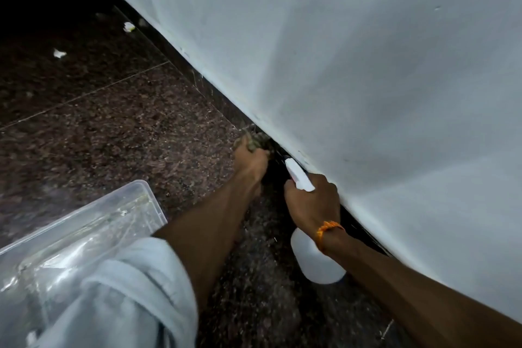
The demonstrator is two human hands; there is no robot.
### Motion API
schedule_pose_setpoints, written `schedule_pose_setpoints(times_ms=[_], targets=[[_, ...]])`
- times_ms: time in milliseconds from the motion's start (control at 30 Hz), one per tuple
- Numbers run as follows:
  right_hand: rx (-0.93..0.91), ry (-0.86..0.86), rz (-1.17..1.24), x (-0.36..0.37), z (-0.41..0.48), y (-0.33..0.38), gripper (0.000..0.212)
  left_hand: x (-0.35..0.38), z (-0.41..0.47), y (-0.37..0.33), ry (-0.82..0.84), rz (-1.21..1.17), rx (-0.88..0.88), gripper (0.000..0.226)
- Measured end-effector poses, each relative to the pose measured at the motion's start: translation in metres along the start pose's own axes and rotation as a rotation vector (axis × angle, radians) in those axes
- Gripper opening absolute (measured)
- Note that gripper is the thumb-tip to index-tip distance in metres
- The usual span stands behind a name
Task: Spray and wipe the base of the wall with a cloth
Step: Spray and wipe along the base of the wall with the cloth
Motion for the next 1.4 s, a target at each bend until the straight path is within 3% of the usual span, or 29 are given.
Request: schedule_pose_setpoints(times_ms=[67,167,333,467,567,734,800,900,967,1100,1234,1334,1400], targets=[[0.042,-0.002,0.056,-0.008,0.002,-0.003,0.034,0.017,-0.002,0.007,-0.058,0.041,-0.019,0.062],[0.127,-0.007,0.115,-0.021,-0.001,-0.012,0.026,0.028,-0.032,0.025,-0.069,0.166,-0.038,0.052],[0.143,0.026,0.157,-0.036,-0.011,-0.018,0.031,-0.007,0.033,-0.01,-0.301,0.036,-0.069,0.04],[0.148,0.051,0.217,-0.035,-0.009,-0.022,0.025,0.015,-0.005,0.003,-0.181,0.233,-0.037,0.037],[0.176,0.052,0.223,-0.033,-0.008,-0.023,0.026,0.017,-0.029,0.013,-0.155,0.235,-0.032,0.038],[0.17,0.033,0.231,-0.032,-0.002,-0.023,0.034,-0.015,0.031,-0.03,-0.288,0.023,-0.022,0.034],[0.184,0.033,0.22,-0.033,-0.007,-0.028,0.032,0.0,0.015,-0.018,-0.211,0.158,0.009,0.032],[0.167,0.049,0.118,-0.035,-0.016,-0.03,0.038,0.026,-0.01,0.022,0.067,0.105,0.033,0.023],[0.167,0.036,0.063,-0.036,-0.019,-0.037,0.036,0.018,-0.007,0.028,0.138,0.063,0.007,0.017],[0.192,-0.028,0.049,-0.053,-0.035,-0.046,0.032,-0.024,0.015,0.029,-0.01,0.071,-0.075,0.013],[0.169,-0.069,0.047,-0.07,-0.052,-0.057,0.035,-0.006,0.058,0.08,-0.045,0.189,-0.074,0.04],[0.125,-0.032,0.073,-0.077,-0.064,-0.059,0.034,0.018,-0.032,0.037,0.11,0.161,-0.055,0.016],[0.129,-0.041,0.099,-0.088,-0.071,-0.061,0.029,0.034,-0.084,0.017,0.123,0.103,-0.061,0.015]])
Point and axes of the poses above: each hand's wrist, its own z-axis towards the middle knuckle, its own x-axis out of the palm, y = z × x, the point moved 8 cm from there along z, towards the middle knuckle, and after that the axes turned 15 degrees about z, right-handed, at the moved point
